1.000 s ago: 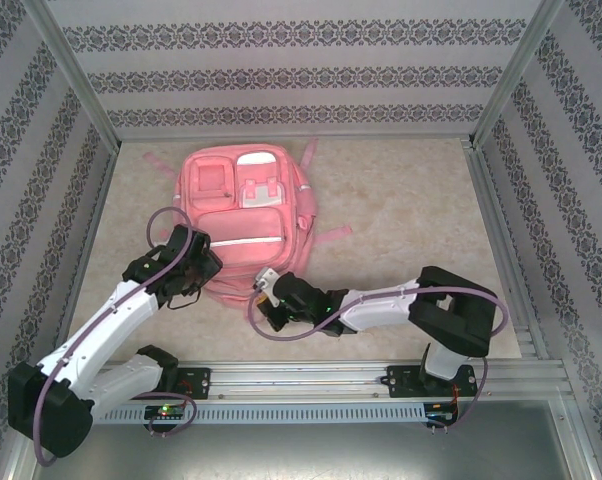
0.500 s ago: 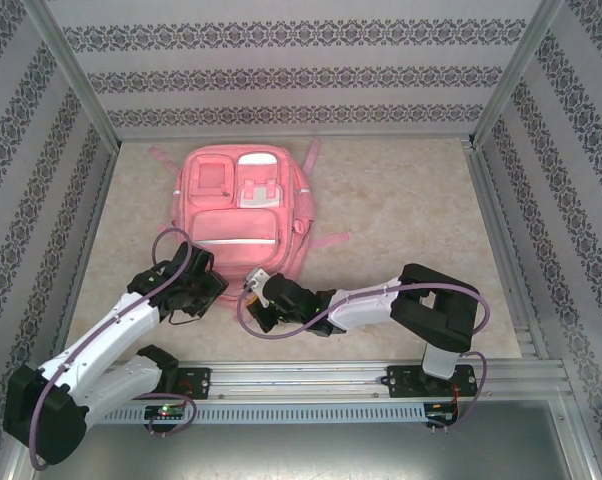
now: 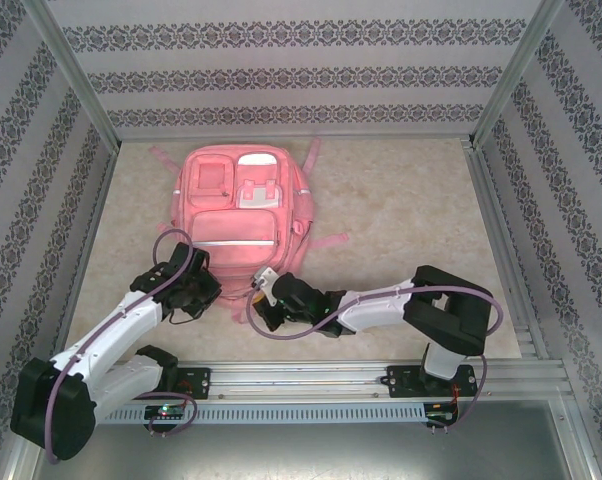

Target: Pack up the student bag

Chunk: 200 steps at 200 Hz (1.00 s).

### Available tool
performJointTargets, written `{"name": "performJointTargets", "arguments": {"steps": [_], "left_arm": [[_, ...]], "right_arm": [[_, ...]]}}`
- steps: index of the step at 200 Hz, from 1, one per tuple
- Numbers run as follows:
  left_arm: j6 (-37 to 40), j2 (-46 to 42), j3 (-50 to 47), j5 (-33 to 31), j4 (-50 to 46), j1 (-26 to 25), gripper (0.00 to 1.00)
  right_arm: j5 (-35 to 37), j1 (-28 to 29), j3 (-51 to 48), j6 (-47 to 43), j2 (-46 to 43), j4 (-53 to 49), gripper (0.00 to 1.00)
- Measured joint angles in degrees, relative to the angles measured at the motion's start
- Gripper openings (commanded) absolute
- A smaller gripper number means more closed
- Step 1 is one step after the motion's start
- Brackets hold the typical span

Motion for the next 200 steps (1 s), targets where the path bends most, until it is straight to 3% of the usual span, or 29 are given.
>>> {"name": "performJointTargets", "arguments": {"steps": [65,100,112,128,200], "left_arm": [[5.33,0.13,-0.02,2.64,0.22,3.76,0.05],[7.89,1.6,0.76,-1.75,-0.48,6.03,0.25],[8.81,2.71,1.64,-2.73,-0.98,6.05,0.37],[9.53,4.13,3.28,-3.06,-2.05,6.43,0.45],[7.8,-1.18,4.9,-0.74,-8.2,7.15,0.53]], "right_arm": [[0.94,-2.25,-2.4,-1.38,-3.82,0.15,0.0],[3.1,-4.63,-4.44,-1.81,-5.07,-3.13,0.0],[3.06,-4.2,-4.17,-2.6,-4.55,-3.91,0.0],[2.8,-2.99,-3.5,-3.06,-3.15,-4.35,0.0],[-1.16,0.17,1.6,-3.08,2.8,-4.2,0.0]]}}
